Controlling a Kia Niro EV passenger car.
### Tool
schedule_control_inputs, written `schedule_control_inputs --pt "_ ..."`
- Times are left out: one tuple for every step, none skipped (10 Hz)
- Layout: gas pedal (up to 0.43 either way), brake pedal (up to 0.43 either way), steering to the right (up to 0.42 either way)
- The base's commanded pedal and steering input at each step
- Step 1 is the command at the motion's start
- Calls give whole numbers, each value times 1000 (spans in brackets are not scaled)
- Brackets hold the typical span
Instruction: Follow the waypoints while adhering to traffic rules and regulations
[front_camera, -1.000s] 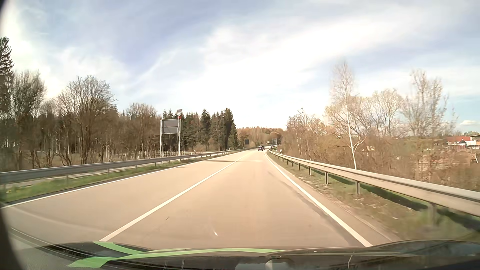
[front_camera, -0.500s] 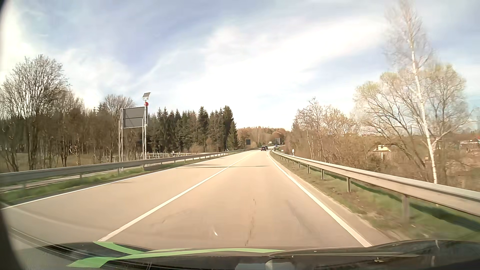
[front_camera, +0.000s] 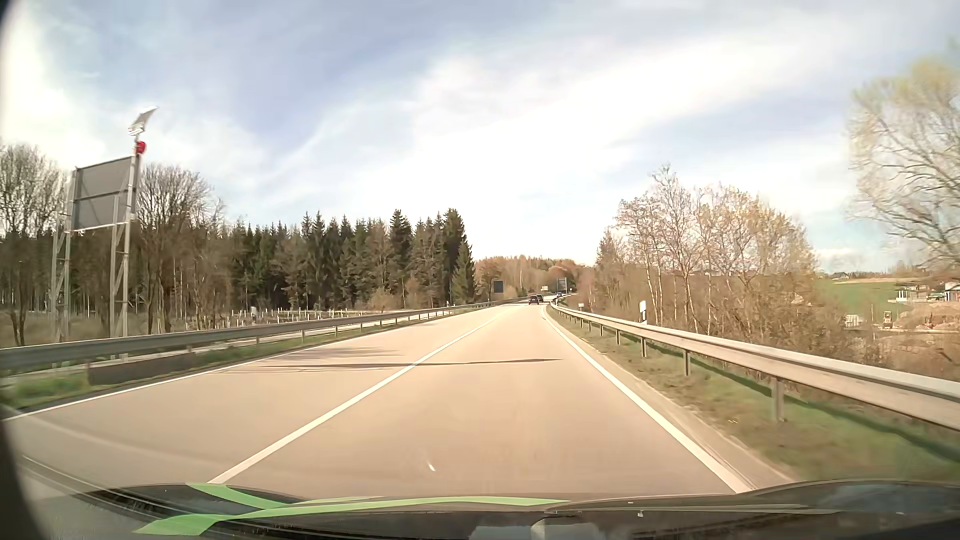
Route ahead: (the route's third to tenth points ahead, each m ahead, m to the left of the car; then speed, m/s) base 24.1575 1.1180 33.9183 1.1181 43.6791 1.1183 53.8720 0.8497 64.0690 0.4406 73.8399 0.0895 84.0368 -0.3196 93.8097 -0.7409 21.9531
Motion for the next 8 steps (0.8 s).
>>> schedule_control_inputs --pt "118 0 -5" --pt "118 0 -5" --pt "118 0 -4" --pt "118 0 -3" --pt "118 0 -3" --pt "118 0 -3" --pt "118 0 -2" --pt "110 0 -2"
